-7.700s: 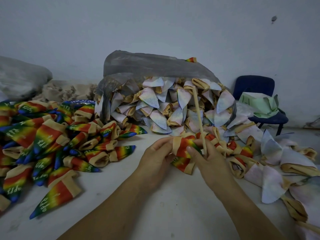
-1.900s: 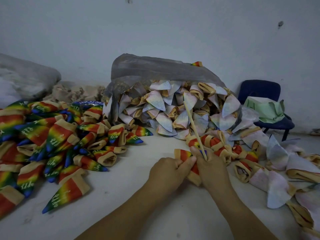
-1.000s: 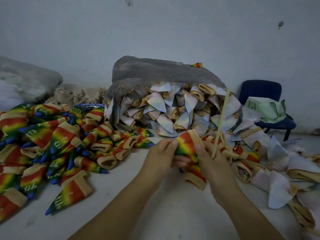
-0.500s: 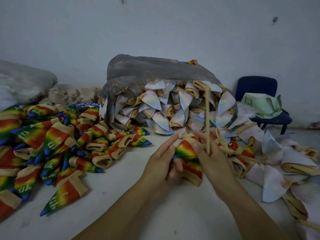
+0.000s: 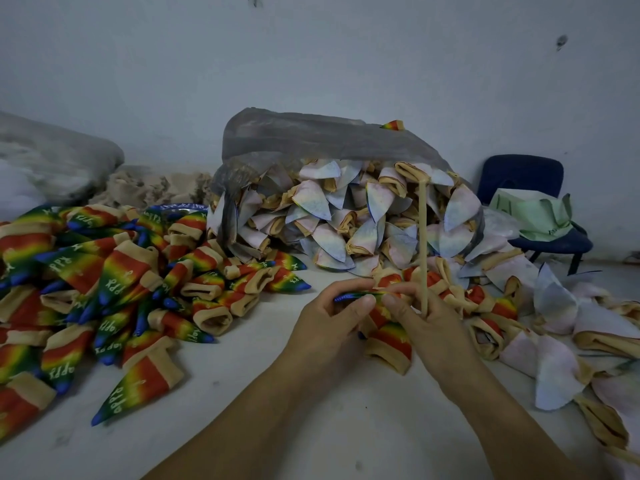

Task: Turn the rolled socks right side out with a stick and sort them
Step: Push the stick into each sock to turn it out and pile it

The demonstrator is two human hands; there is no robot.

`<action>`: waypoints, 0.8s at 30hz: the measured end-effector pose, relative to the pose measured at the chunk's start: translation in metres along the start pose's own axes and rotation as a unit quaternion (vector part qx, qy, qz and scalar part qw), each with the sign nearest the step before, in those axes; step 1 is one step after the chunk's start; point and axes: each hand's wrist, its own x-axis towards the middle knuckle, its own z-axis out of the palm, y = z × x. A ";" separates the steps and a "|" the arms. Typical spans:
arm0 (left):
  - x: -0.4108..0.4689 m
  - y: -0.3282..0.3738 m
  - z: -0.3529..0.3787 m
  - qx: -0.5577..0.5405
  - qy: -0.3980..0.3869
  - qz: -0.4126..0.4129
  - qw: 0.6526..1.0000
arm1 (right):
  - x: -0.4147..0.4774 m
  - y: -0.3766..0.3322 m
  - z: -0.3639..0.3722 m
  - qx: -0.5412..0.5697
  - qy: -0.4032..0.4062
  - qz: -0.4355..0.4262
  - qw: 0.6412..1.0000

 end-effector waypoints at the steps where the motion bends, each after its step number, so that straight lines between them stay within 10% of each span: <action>1: 0.001 0.000 0.000 0.010 0.014 0.000 1.000 | -0.001 -0.001 0.000 0.005 0.000 0.000 1.000; 12: 0.021 -0.003 -0.025 -0.279 0.165 -0.080 0.942 | 0.002 0.017 -0.022 -0.159 -0.073 0.044 0.984; 24: 0.028 -0.002 -0.049 -0.304 0.277 -0.066 0.909 | 0.007 0.006 -0.036 -0.397 -0.072 -0.007 0.915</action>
